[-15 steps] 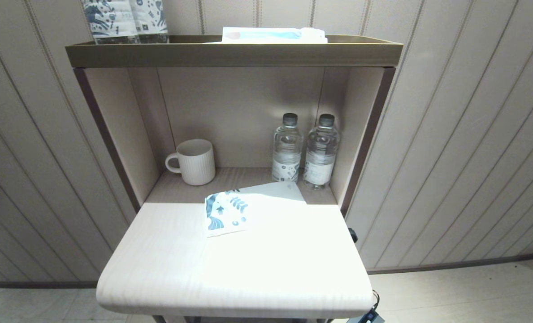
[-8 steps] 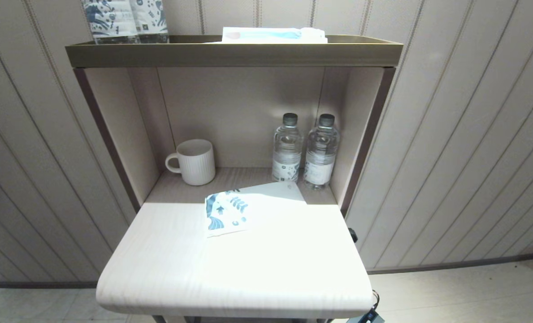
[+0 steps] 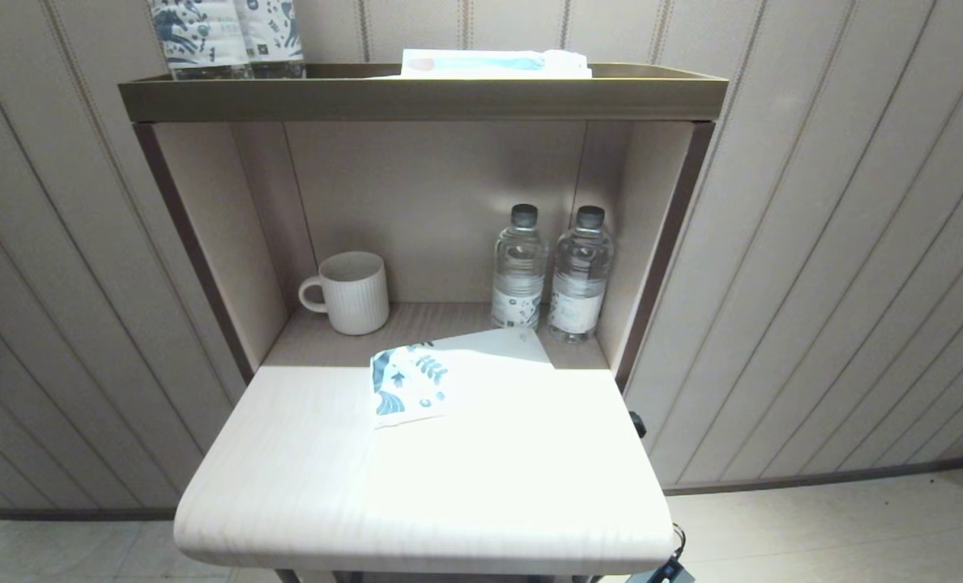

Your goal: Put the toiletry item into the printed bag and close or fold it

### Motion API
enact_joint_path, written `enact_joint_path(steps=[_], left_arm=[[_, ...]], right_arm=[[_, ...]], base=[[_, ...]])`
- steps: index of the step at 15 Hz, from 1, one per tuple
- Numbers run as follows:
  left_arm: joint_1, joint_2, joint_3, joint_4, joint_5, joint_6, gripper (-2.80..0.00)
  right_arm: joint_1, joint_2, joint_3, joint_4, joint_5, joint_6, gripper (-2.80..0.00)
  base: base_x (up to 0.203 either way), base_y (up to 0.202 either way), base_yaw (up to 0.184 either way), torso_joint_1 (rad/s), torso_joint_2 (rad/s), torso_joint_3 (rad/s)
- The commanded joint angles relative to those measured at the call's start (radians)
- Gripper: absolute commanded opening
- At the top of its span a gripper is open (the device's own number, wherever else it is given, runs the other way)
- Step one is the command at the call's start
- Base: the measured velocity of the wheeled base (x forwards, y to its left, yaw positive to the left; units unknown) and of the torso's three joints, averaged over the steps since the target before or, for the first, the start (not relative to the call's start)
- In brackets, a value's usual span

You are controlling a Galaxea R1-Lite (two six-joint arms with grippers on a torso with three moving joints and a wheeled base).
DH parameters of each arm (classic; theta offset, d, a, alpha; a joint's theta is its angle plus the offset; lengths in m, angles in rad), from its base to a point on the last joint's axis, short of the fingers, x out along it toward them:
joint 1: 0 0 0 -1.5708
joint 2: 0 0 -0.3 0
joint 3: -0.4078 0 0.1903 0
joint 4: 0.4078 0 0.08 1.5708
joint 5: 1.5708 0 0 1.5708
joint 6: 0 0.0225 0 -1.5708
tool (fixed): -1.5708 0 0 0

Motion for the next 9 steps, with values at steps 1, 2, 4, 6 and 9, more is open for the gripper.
enact_joint_path(steps=[1,2,4,6,9], left_arm=[[0.0,0.0,0.003,-0.001,0.004,-0.014,-2.8],[0.0,0.0,0.003,-0.002,0.006,-0.033,-2.8],[0.0,-0.001,0.003,-0.007,0.029,-0.112,-2.8],[0.0,0.001,0.003,-0.005,0.036,-0.111,-2.8],[0.0,-0.002,0.003,-0.008,0.033,-0.112,-2.8]], right_arm=[[0.0,0.001,0.0,-0.001,0.0,-0.001,-2.8],[0.0,0.001,0.0,-0.001,0.0,-0.001,-2.8],[0.0,0.003,0.0,-0.001,0.0,-0.001,-2.8],[0.0,0.003,0.0,-0.001,0.0,-0.001,-2.8],[0.0,0.001,0.0,-0.001,0.003,-0.004,-2.8]], base=[[0.0,0.0,0.0,0.0,0.0,0.0],[0.0,0.0,0.0,0.0,0.0,0.0],[0.0,0.0,0.0,0.0,0.0,0.0],[0.0,0.0,0.0,0.0,0.0,0.0],[0.0,0.0,0.0,0.0,0.0,0.0]])
